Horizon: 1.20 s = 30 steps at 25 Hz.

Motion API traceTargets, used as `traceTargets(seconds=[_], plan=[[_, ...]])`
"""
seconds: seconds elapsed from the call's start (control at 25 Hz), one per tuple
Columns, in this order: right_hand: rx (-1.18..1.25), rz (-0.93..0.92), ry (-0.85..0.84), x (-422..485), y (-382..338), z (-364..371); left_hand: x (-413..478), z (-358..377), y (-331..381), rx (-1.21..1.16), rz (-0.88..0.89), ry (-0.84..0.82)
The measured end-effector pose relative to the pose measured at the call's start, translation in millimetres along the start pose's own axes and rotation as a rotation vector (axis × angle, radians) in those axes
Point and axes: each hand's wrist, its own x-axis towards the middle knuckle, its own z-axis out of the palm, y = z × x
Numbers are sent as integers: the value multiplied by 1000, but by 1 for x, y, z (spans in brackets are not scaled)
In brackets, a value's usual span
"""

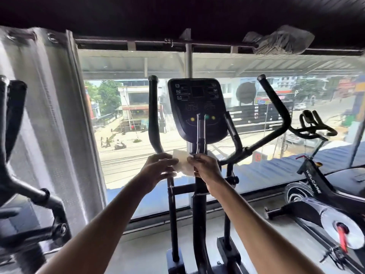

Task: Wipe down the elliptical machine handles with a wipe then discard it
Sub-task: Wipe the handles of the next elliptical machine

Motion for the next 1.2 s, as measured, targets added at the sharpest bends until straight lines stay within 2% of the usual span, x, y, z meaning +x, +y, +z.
traceTargets(seconds=[0.24, 0.28, 0.36, 0.44, 0.56, 0.72, 0.84, 0.96, 1.2], plan=[[85, 51, -107, -6, -7, 33, -26, -31, 17, 15, 29, 91], [28, 17, -68, -5, -9, 39, -27, -34, 21, 31, 41, 124], [-230, -175, 74, -3, -10, 54, -24, -39, 26, 94, 100, 214], [-353, -351, 99, -1, -13, 68, -16, -41, 33, 185, 153, 320], [-341, -346, -24, 0, -22, 88, -4, -43, 49, 277, 192, 405], [-325, -395, -29, 10, -28, 106, 16, -52, 61, 324, 191, 380], [-375, -467, 120, 30, -31, 113, 29, -55, 71, 348, 203, 343], [-339, -442, 280, 60, -37, 117, 53, -66, 83, 312, 224, 401], [-323, -442, 430, 129, -75, 120, 121, -83, 119, 362, 285, 491]])
